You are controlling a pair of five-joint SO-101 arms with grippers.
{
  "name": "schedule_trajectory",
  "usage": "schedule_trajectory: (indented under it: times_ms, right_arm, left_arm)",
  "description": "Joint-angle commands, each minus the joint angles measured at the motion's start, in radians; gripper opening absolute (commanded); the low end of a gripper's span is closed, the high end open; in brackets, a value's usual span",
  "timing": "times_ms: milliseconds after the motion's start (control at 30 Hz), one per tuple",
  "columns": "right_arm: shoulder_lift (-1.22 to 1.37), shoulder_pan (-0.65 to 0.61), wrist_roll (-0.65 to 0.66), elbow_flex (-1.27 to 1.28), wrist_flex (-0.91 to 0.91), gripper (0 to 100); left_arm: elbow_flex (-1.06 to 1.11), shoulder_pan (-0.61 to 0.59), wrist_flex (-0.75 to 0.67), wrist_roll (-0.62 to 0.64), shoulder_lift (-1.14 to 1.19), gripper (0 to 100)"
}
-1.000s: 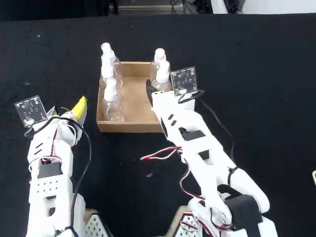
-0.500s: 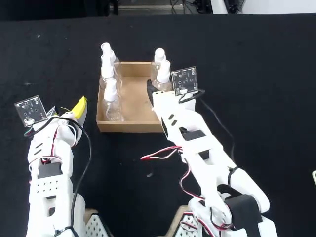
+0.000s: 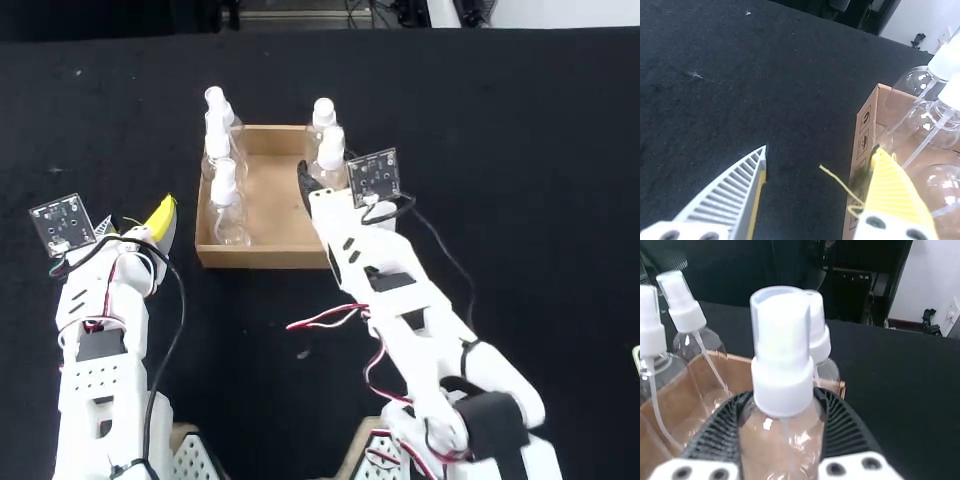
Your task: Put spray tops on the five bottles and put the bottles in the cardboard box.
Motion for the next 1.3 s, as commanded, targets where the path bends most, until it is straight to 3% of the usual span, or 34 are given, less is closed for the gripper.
schedule_trajectory:
  times_ms: [0,167,700,867,1033,1267]
  right_arm:
    - [0.067,0.000,0.009,-0.036,-0.051,1.1]
    - [0.122,0.000,0.014,-0.041,-0.124,1.1]
    - [0.130,-0.002,0.011,-0.021,-0.120,1.6]
    - [0.130,-0.055,0.015,-0.012,-0.120,1.8]
    - [0.130,-0.058,0.015,-0.008,-0.120,14.5]
    - [0.130,-0.058,0.015,-0.015,-0.089,12.8]
  left_arm:
    - [-0.010,-0.001,-0.021,-0.011,-0.009,30]
    - [-0.012,-0.007,-0.021,-0.011,-0.009,30]
    - [-0.013,-0.008,-0.021,-0.011,-0.009,30]
    - [-0.013,-0.008,-0.021,-0.011,-0.009,30]
    - [-0.013,-0.008,-0.021,-0.011,-0.009,30]
    - [-0.013,-0.008,-0.021,-0.011,-0.009,30]
